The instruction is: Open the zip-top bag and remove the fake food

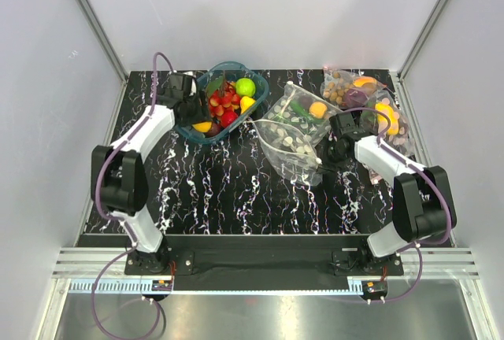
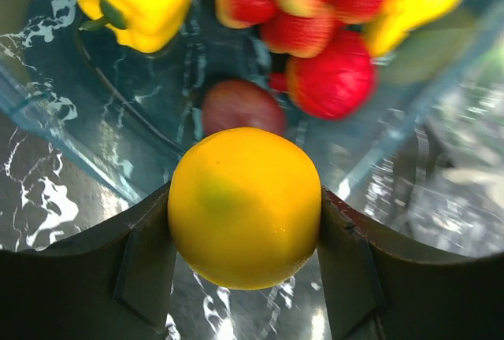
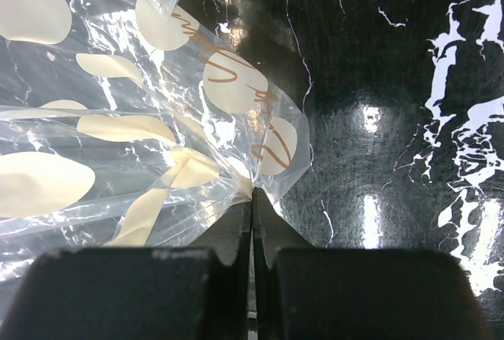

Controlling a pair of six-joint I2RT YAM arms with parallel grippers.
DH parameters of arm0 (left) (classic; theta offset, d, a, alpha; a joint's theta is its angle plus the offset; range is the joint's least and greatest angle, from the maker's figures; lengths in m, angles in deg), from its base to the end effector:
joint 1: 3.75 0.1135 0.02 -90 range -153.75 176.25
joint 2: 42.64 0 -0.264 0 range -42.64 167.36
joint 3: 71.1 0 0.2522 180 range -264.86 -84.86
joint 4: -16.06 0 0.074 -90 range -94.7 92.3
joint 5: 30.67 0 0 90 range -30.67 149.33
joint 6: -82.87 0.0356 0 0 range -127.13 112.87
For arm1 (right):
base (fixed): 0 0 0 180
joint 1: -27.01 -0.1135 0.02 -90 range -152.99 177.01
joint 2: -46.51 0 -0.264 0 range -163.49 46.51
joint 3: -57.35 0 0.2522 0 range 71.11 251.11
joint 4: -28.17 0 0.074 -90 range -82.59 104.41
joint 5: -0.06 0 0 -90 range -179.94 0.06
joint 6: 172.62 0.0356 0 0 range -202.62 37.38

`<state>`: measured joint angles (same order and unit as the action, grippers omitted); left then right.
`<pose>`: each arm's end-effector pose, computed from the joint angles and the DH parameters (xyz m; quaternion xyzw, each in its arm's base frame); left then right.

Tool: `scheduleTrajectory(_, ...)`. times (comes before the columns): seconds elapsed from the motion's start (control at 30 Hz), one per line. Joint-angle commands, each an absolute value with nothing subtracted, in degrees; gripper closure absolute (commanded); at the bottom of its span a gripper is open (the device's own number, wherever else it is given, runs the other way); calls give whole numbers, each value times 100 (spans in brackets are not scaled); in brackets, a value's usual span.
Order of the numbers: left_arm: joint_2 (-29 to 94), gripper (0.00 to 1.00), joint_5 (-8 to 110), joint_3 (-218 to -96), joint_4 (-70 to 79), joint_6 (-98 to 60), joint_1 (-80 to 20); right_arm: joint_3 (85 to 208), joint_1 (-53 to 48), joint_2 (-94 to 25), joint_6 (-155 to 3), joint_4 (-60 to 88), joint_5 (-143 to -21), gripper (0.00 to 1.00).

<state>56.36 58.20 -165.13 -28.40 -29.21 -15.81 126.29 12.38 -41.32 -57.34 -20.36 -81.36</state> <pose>0.3752 -0.0809 0.2692 -0.0785 0.9346 -0.1106 0.3287 0.2798 0.0785 0.1948 0.0762 0.9750 0.1356 0.1585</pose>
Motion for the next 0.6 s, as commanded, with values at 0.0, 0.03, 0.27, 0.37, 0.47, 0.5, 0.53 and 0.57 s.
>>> scheduleTrajectory(0.0,5991,70,6187,-16782,-2398,-2743,-1518,12938,1286,-4173,-5845,-2013,-8089,100)
scheduleTrajectory(0.03,6106,71,6222,-16948,-2424,-2743,-1501,12956,1277,-4173,-5836,-2031,-8089,100)
scheduleTrajectory(0.27,6643,55,6372,-17380,-2635,-2637,-1421,12938,1286,-4156,-5915,-2110,-8115,100)
scheduleTrajectory(0.37,6617,29,6425,-17275,-2662,-2672,-1413,12956,1286,-4120,-5933,-2136,-8098,99)
scheduleTrajectory(0.47,6468,10,6363,-17135,-2618,-2716,-1395,12991,1286,-4112,-5950,-2163,-8054,83)
scheduleTrajectory(0.5,6398,1,6363,-17056,-2618,-2734,-1395,13008,1286,-4094,-5959,-2189,-8054,76)
scheduleTrajectory(0.53,6345,1,6381,-17003,-2609,-2751,-1395,13017,1286,-4085,-5959,-2189,-8045,59)
scheduleTrajectory(0.57,6283,1,6407,-16967,-2601,-2769,-1404,13017,1286,-4059,-5976,-2198,-8028,53)
